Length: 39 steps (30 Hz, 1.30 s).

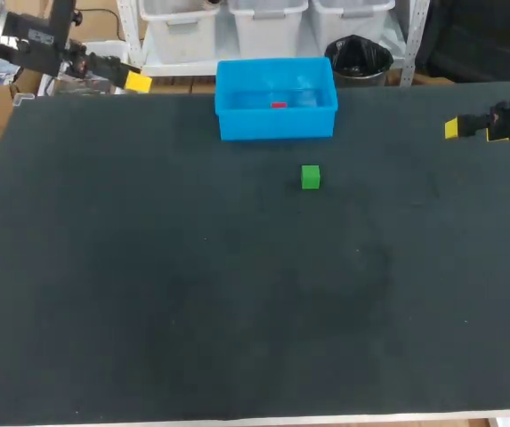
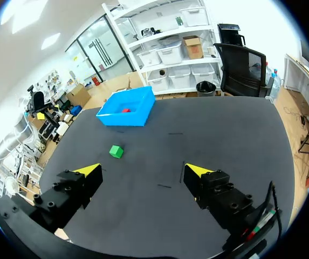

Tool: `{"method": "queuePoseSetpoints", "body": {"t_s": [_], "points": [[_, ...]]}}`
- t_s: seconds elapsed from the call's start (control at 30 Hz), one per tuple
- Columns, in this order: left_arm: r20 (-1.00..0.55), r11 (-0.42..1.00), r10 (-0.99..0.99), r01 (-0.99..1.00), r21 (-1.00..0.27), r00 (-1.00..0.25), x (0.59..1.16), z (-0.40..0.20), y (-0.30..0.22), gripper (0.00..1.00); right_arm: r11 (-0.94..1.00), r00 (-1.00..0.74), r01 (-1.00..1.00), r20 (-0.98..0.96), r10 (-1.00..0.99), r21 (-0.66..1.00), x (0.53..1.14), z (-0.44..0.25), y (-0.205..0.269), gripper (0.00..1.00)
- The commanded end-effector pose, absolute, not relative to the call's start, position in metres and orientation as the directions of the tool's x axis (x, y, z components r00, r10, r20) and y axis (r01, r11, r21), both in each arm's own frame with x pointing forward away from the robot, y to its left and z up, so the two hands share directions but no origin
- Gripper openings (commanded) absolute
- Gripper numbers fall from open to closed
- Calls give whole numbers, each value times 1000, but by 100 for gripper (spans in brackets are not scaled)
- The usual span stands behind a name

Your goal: Use the left arm to pick the red cube and place it into the blue plastic box first, then use the right arm to grasp the green cube and put it into the same blue plastic box after the first action is fully finished.

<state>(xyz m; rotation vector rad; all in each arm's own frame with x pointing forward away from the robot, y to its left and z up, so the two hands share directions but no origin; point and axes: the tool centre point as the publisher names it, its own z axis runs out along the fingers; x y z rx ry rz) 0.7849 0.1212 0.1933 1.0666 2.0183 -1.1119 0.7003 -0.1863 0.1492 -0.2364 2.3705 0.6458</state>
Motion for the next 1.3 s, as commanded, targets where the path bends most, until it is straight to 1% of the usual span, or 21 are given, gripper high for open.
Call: {"method": "queuePoseSetpoints", "body": {"t_s": [0.03, 0.37, 0.77, 1.3], "points": [[-787, 338, 359, 856, -391, -502, 780, 192, 113, 100, 862, -766, -326, -643, -1, 387, 700, 149, -186, 100], [-768, 370, 379, 845, -386, -516, 771, 182, 103, 100, 862, -766, -326, -643, -1, 387, 700, 149, -186, 100], [-735, 376, 444, 851, -367, -513, 756, 164, 105, 100, 862, -766, -326, -643, -1, 387, 700, 149, -186, 100], [-721, 391, 461, 848, -357, -517, 743, 157, 111, 100, 862, -766, -326, -643, -1, 387, 700, 149, -186, 100]]}}
